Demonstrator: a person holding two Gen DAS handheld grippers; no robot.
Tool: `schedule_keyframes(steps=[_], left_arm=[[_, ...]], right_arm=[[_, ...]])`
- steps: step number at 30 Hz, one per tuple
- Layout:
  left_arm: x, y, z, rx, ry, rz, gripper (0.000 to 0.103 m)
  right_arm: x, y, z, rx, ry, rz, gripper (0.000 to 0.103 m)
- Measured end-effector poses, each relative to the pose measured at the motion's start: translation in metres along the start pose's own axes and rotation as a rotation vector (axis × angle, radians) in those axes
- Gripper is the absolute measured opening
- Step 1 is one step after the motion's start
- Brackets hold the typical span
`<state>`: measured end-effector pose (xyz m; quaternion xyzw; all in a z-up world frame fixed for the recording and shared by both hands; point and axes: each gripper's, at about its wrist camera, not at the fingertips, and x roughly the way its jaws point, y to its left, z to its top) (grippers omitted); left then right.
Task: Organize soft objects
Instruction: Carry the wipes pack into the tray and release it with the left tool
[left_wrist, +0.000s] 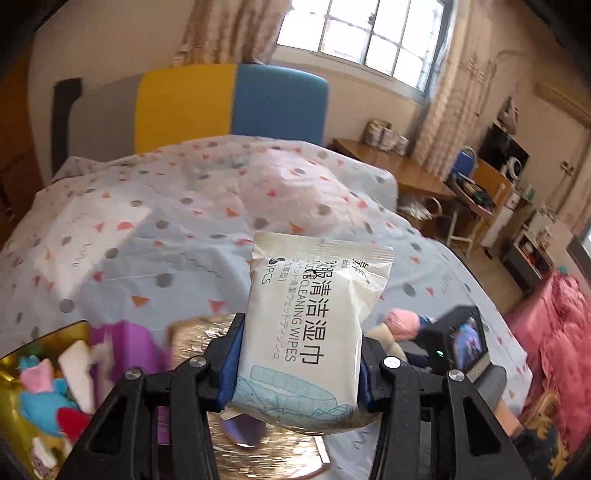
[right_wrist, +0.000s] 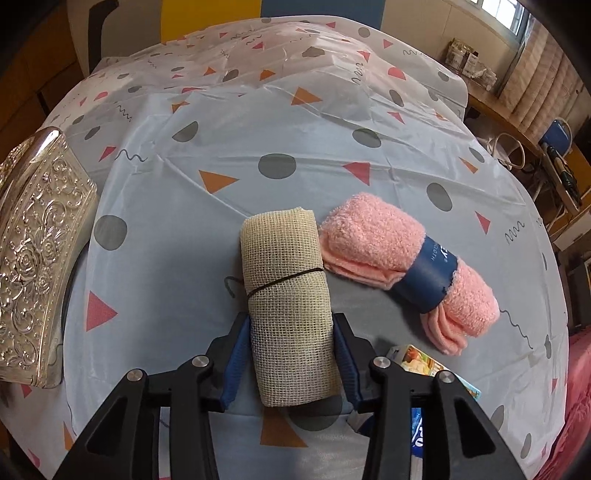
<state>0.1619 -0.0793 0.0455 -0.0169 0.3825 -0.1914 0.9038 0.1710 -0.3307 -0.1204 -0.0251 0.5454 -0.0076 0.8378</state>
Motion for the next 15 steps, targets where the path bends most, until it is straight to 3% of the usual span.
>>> schedule_keyframes(steps=[8,15], left_arm=[[-0.047,0.106,-0.016,-0.143,-0.069,0.161,0.05],[-0.09,0.174,-0.079,-0.217,-0.101,0.343,0.051]], right_arm=[[0.0,0.005,0.004,-0.009,-0.012,-0.04,0.046],[-0.001,0.021,0.004,-0.11,-0.055,-0.121,0.042]])
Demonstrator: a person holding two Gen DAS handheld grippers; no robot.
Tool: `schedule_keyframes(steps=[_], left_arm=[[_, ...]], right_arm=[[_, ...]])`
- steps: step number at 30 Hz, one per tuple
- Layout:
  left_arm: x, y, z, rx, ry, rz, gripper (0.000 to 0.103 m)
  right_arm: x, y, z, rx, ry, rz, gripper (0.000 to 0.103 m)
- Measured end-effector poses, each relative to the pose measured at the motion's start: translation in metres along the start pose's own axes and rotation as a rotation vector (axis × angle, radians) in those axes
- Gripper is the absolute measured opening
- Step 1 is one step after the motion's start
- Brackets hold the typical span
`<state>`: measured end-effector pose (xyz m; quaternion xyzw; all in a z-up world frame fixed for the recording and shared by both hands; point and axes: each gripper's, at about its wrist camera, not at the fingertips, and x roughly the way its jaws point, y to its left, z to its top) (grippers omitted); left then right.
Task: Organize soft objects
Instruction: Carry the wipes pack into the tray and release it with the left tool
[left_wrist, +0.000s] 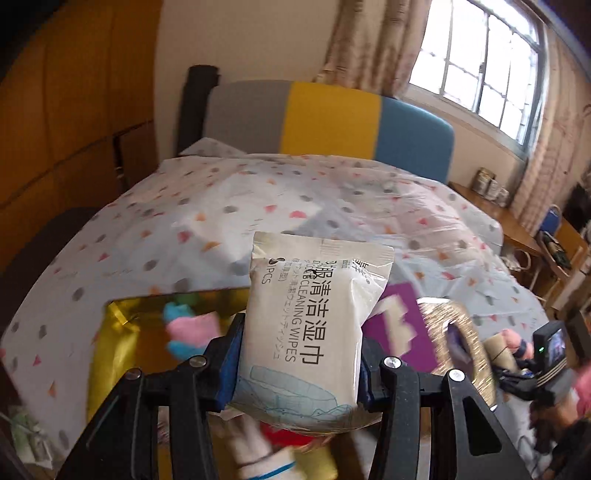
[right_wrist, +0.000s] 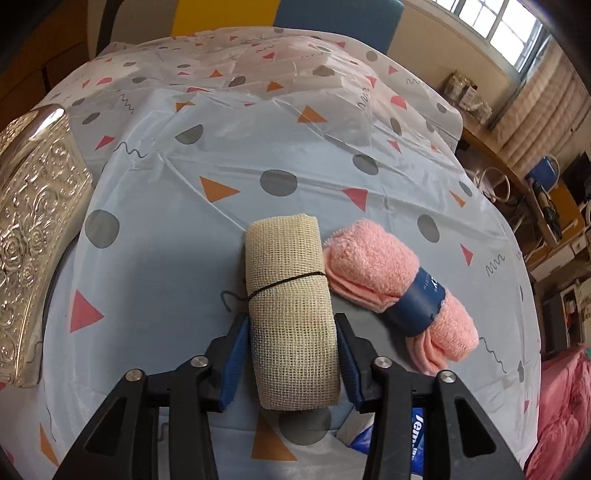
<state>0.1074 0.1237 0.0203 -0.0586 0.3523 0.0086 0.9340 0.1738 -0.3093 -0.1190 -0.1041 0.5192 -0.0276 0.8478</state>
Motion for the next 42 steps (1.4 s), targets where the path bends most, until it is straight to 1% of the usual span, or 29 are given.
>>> schedule_keyframes(steps=[4,7,9,12,15,19,25,30,35,38,40,42], left_arm=[[-0.013,0.03,-0.034,-0.032,0.006,0.065,0.051],[-0.02,0.046,-0.061,-0.046,0.027,0.086,0.051],[-0.024,0.052,-0.074,-0.05,0.032,0.106,0.051],[-0.032,0.063,-0.089,-0.083,0.034,0.125,0.051],[-0.036,0.066,-0.101,-0.084,0.039,0.131,0.051],[-0.035,0.068,-0.11,-0.099,0.057,0.125,0.051],[-0.028,0.065,-0.116,-0.099,0.084,0.096,0.051],[-0.016,0.072,-0.121,-0.157,0.132,0.077,0.052],[-0.019,0.081,-0.121,-0.209,0.124,0.066,0.058],[-0.025,0.08,-0.124,-0.207,0.115,0.065,0.06],[-0.024,0.078,-0.126,-0.195,0.122,0.039,0.062],[-0.019,0.075,-0.125,-0.204,0.133,0.018,0.062]], right_arm=[[0.0,0.0,-0.002,0.005,0.002,0.003,0.042],[0.0,-0.004,-0.004,0.038,0.014,0.024,0.042],[0.0,-0.006,-0.004,0.05,0.018,0.034,0.042],[0.001,-0.007,-0.006,0.066,0.019,0.045,0.042],[0.0,-0.007,-0.005,0.066,0.019,0.045,0.042],[-0.002,-0.001,-0.006,0.036,0.01,0.015,0.042],[-0.004,0.006,-0.007,-0.011,-0.011,-0.026,0.042],[-0.004,0.006,-0.006,-0.019,-0.01,-0.031,0.042],[-0.003,0.004,-0.006,-0.022,-0.009,-0.02,0.042],[-0.002,0.004,-0.005,-0.024,-0.009,-0.017,0.041],[-0.002,0.004,-0.005,-0.026,-0.008,-0.02,0.041],[-0.002,0.005,-0.005,-0.028,-0.007,-0.023,0.042]])
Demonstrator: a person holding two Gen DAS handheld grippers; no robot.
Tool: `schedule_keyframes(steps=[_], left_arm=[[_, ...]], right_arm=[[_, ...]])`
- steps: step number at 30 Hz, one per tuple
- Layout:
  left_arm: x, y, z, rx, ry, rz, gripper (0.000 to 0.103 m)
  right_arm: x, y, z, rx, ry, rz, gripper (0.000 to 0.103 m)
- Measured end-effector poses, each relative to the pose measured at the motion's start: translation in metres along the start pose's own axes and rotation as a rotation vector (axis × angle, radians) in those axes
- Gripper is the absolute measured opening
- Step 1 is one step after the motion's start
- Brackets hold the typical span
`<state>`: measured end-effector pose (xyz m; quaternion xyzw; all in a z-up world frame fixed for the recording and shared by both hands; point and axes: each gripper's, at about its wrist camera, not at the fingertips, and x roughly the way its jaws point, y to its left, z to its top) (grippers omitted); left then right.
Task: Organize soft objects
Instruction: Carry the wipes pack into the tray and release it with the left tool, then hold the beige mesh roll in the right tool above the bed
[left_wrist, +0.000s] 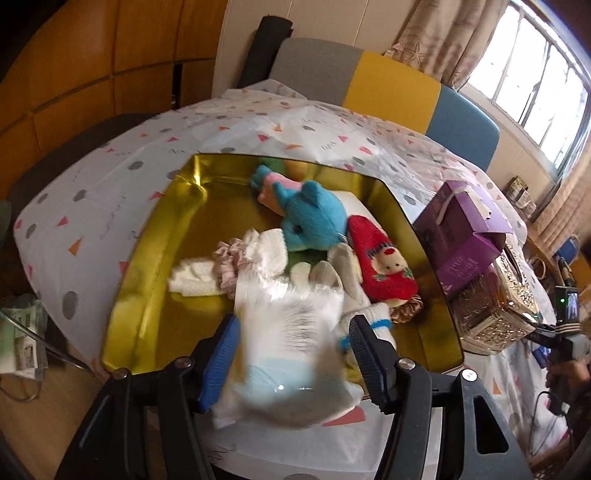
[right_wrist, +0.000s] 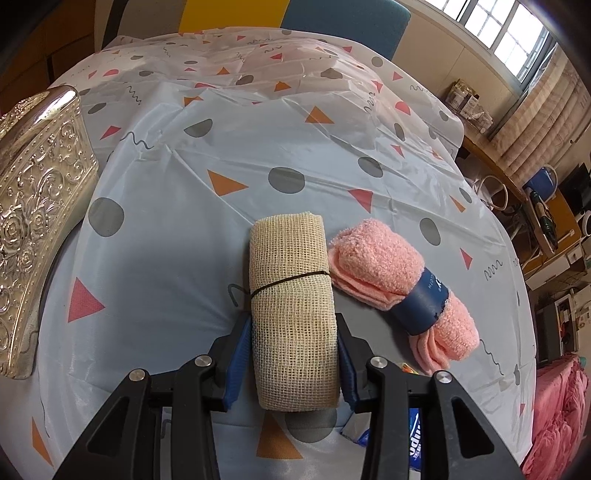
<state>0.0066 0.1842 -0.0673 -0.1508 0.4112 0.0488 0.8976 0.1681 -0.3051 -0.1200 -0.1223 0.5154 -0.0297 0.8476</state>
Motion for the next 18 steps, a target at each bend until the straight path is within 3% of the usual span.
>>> schedule_keyframes(steps=[5,10,18], left_arm=[[0.009,-0.017,0.007,0.021,0.002,-0.013,0.062],[-0.008,-0.021,0.006,0.099,-0.074,0.098,0.063],[-0.017,-0.015,0.004,0.093,-0.064,0.109,0.066]], right_arm=[[-0.001,0.001,0.0,-0.003,0.001,-0.008,0.041],[-0.001,0.001,0.001,-0.005,0.0,-0.005,0.04],[0.0,-0.003,0.0,0.027,0.01,0.016,0.039]])
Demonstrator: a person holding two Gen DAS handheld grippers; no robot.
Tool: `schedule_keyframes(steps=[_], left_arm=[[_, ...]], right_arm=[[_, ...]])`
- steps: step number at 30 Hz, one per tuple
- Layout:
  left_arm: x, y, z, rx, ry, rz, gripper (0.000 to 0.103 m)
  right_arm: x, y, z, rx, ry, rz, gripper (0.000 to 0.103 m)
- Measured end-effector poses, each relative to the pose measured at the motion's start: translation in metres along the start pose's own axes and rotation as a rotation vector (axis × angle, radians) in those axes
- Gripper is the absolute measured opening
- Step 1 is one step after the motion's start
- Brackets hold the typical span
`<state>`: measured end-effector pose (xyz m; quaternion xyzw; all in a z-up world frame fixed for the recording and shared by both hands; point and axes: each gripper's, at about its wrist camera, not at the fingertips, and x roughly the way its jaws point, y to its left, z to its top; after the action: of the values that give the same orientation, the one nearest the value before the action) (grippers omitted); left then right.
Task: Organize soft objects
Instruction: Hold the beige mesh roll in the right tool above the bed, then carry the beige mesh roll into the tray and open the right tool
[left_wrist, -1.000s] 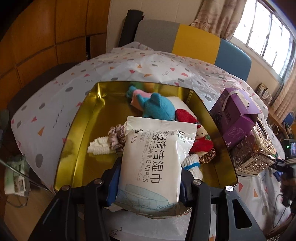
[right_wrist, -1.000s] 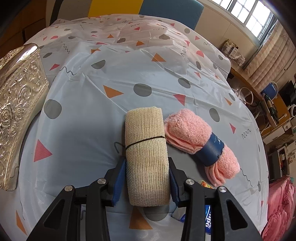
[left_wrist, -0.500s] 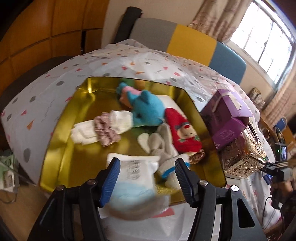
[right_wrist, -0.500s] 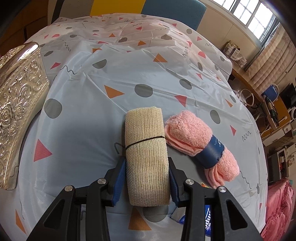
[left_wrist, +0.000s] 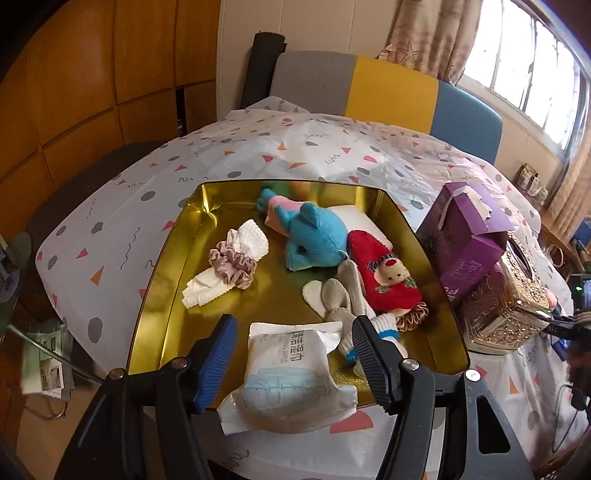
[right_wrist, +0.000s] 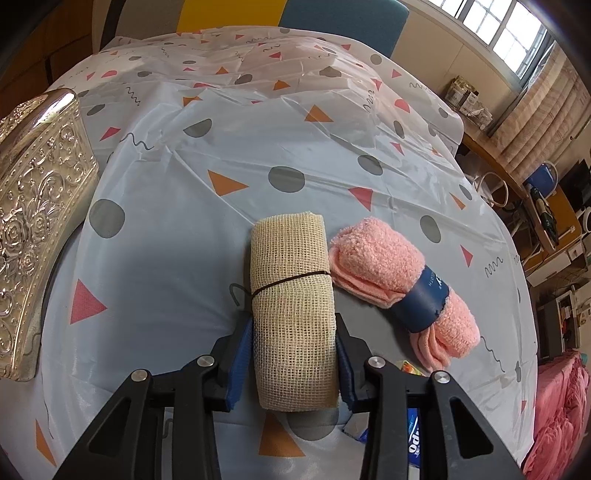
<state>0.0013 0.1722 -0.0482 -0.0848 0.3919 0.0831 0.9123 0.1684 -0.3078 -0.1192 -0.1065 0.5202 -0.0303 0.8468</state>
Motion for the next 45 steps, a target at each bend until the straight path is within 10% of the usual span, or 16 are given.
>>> schedule_keyframes(steps=[13,25,34,45], left_arm=[[-0.009,-0.01,0.001,0.052,-0.024,-0.009,0.071],[-0.001,-0.002,-0.004,0.026,0.004,-0.028,0.071],[-0.006,0.028,0.001,-0.048,-0.021,0.0,0.071],[-0.01,0.071,-0.001,-0.142,-0.029,0.055,0.071]], right_arm=[[-0.007,-0.008,0.007,0.114,-0.01,0.124,0.039],[-0.103,0.0,0.063,0.225,-0.248,0.211,0.039],[-0.208,0.15,0.092,-0.138,-0.414,0.438,0.039],[-0.188,0.336,0.039,-0.412,-0.221,0.621,0.041]])
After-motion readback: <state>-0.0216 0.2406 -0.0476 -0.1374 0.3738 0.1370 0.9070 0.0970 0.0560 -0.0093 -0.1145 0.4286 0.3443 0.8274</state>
